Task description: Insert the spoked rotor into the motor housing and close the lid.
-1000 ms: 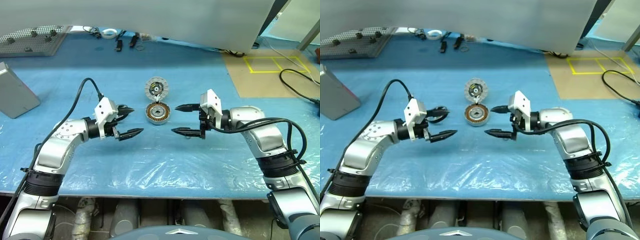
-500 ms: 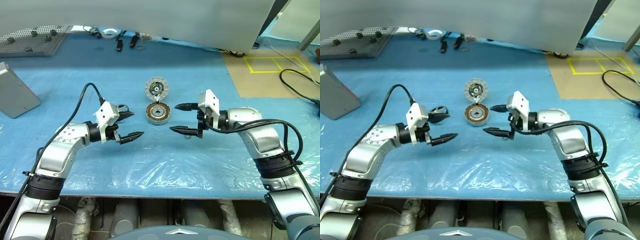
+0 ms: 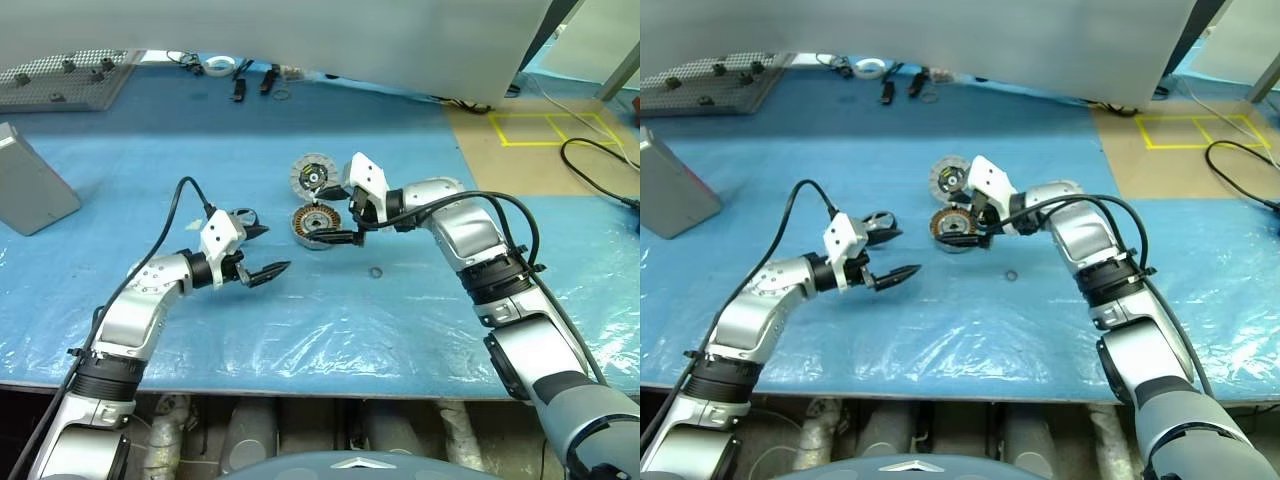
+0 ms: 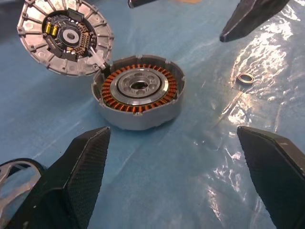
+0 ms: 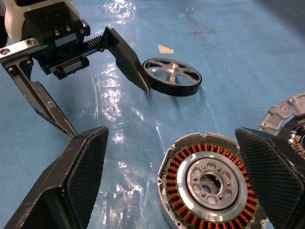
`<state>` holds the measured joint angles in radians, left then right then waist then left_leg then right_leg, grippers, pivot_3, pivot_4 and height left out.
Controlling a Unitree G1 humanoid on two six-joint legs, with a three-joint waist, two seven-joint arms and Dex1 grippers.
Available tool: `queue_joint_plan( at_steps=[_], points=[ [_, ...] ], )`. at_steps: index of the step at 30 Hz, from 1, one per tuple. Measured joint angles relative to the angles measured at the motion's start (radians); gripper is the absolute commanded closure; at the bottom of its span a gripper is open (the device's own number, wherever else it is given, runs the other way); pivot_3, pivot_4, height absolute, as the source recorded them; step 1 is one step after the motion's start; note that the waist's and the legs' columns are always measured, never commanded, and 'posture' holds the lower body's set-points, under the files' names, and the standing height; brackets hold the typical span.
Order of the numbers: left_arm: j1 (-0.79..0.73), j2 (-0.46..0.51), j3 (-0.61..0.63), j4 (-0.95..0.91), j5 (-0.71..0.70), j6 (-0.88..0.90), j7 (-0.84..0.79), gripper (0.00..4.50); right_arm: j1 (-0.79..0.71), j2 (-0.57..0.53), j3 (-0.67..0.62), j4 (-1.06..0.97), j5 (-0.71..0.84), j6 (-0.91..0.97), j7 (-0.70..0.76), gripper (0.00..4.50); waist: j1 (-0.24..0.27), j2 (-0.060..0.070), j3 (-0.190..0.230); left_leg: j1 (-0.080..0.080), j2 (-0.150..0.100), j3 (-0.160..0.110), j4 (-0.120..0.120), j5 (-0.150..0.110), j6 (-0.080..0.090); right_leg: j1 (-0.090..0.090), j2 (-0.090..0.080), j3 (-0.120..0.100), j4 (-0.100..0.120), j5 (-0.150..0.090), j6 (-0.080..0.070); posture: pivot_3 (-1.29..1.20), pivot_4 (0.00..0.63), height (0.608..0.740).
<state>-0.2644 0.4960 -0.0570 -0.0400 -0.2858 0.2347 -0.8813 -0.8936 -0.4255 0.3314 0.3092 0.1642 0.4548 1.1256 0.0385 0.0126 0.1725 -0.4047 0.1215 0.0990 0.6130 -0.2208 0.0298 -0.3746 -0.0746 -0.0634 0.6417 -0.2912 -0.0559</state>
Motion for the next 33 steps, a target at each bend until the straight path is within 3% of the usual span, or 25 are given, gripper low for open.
queue_joint_plan(
  at_steps=[10,20,33],
  points=[
    [0.070,-0.051,-0.008,-0.013,0.022,-0.043,0.069,0.00,-0.133,0.007,0.106,0.232,-0.125,0.013,0.110,0.01,0.001,0.000,0.000,0.000,0.001,0.000,0.000,0.000,0.002,0.000,0.000,-0.001,0.001,0.000,-0.001,0.00,0.150,0.740],
    [0.091,-0.074,0.000,-0.056,0.026,-0.054,0.126,0.00,-0.238,0.120,0.146,0.513,-0.243,-0.123,0.123,0.01,-0.002,0.000,0.000,0.000,0.002,0.000,0.001,-0.001,0.003,-0.002,0.000,-0.001,0.003,0.000,-0.002,0.00,0.150,0.740],
    [0.134,-0.081,0.006,-0.089,0.036,-0.052,0.167,0.00,-0.282,0.149,0.143,0.503,-0.279,-0.174,0.220,0.01,-0.001,0.000,0.000,-0.010,0.003,0.000,0.007,0.000,0.004,-0.015,0.000,0.000,0.013,0.000,-0.004,0.00,0.150,0.740]
  ],
)
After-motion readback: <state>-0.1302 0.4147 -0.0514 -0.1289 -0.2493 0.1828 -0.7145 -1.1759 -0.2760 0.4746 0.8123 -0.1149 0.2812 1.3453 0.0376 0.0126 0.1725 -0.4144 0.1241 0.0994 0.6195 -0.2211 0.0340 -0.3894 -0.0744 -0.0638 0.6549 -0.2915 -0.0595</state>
